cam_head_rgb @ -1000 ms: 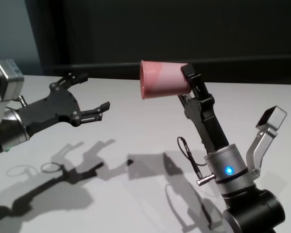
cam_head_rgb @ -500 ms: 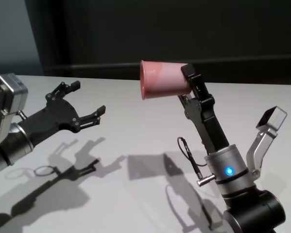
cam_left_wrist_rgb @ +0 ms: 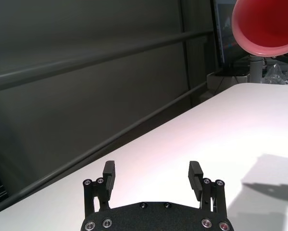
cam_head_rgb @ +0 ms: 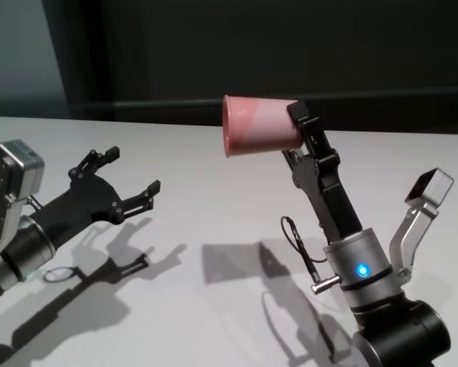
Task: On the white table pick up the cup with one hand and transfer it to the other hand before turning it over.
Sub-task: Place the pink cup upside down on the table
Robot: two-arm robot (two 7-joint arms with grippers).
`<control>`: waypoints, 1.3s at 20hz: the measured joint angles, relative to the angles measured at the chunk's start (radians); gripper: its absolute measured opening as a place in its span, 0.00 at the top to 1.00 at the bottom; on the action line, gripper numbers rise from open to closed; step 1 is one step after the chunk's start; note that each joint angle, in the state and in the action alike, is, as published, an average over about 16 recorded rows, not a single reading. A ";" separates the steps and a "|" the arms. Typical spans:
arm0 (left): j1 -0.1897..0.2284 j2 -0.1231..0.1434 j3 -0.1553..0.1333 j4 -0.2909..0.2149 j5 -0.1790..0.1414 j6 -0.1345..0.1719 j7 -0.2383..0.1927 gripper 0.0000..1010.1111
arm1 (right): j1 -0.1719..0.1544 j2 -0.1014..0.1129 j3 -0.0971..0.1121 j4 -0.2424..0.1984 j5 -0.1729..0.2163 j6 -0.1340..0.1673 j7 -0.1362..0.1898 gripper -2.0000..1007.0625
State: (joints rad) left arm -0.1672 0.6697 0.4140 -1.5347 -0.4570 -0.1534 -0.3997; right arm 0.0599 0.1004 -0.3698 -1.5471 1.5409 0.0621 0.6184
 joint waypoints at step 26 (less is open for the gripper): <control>0.021 -0.018 -0.010 0.029 0.006 -0.005 0.000 0.01 | -0.030 0.041 -0.022 -0.069 -0.103 -0.146 -0.092 0.27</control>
State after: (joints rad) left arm -0.1464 0.6518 0.4042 -1.5055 -0.4507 -0.1582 -0.3995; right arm 0.0302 0.1410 -0.3917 -1.6156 1.4383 -0.0837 0.5267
